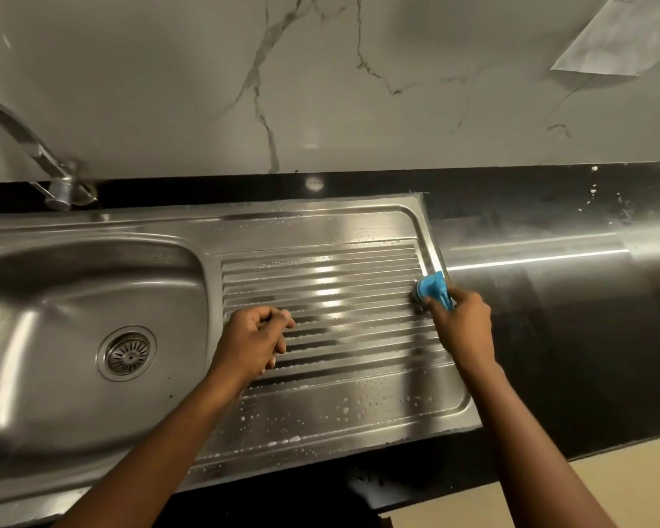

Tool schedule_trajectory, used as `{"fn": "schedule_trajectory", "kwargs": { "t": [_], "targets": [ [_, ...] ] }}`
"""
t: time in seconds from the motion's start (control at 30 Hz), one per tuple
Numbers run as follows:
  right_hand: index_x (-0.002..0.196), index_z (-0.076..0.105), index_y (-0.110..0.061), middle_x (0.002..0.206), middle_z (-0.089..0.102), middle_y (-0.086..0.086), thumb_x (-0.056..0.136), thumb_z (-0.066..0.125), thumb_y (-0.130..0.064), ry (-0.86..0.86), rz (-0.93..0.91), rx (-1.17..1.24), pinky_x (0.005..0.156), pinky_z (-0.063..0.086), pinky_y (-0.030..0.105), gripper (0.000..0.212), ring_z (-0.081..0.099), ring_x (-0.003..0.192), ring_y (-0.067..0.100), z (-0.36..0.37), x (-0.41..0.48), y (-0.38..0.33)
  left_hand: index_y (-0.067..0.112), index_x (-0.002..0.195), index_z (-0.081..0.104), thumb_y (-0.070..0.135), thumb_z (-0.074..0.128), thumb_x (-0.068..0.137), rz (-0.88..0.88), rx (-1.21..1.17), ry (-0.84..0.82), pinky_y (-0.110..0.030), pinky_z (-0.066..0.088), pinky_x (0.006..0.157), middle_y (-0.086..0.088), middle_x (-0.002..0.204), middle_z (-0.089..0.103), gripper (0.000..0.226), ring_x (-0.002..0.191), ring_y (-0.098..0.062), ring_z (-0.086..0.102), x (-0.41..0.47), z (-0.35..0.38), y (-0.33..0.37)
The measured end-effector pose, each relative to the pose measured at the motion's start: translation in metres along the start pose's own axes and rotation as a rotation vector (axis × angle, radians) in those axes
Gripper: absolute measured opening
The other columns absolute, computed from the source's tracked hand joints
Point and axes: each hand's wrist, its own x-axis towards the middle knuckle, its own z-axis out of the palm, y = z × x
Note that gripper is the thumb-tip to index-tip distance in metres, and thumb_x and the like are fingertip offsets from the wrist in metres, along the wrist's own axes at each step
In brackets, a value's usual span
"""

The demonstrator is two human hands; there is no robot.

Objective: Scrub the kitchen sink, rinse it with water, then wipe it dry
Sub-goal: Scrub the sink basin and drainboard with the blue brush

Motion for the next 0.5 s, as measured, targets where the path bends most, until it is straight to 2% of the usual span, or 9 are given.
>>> {"fn": "schedule_trajectory", "kwargs": {
  "t": [0.07,0.13,0.27,0.37,0.5],
  "targets": [
    [0.134,0.068,-0.011,0.115,0.076,0.009,0.096,0.074,-0.033,0.002,-0.017,-0.005,0.082,0.06,0.034,0.044,0.072,0.094,0.017,0.003,0.015,-0.008,0.016,0.094,0.075,0.03,0.059,0.106,0.002,0.001,0.001,-0.026,0.042,0.045,-0.004,0.065,0.067,0.025,0.05,-0.016,0.054,0.003,0.002,0.002],
    [0.134,0.068,-0.01,0.113,0.076,0.009,0.097,0.074,-0.029,0.0,-0.045,-0.017,0.074,0.054,0.026,0.042,0.067,0.086,0.012,0.008,0.041,-0.026,0.015,0.093,0.076,0.03,0.059,0.105,0.002,-0.007,0.012,-0.026,0.042,0.045,-0.005,0.064,0.067,0.025,0.05,-0.016,0.054,0.005,0.005,0.004],
    [0.138,0.066,-0.01,0.122,0.074,0.011,0.095,0.076,-0.029,0.005,-0.113,-0.06,0.086,0.056,0.035,0.048,0.07,0.098,0.022,0.018,0.105,-0.063,0.015,0.093,0.076,0.03,0.059,0.106,0.005,-0.003,0.043,-0.025,0.043,0.046,-0.005,0.065,0.068,0.026,0.05,-0.017,0.055,0.005,0.005,0.007],
    [0.137,0.063,-0.009,0.128,0.071,0.01,0.094,0.077,-0.03,-0.01,-0.091,-0.061,0.093,0.056,0.035,0.05,0.07,0.11,0.024,0.023,0.137,-0.087,0.016,0.094,0.076,0.029,0.059,0.106,0.003,0.005,0.054,-0.025,0.043,0.046,-0.005,0.064,0.068,0.025,0.051,-0.018,0.055,0.002,0.005,0.006],
    [0.136,0.063,-0.009,0.128,0.071,0.009,0.093,0.078,-0.029,-0.033,-0.067,-0.069,0.098,0.059,0.044,0.05,0.07,0.109,0.024,0.02,0.14,-0.087,0.017,0.093,0.076,0.029,0.059,0.106,0.01,0.007,0.052,-0.026,0.042,0.045,-0.004,0.064,0.067,0.025,0.05,-0.018,0.054,0.001,0.005,0.003]
  ]
}}
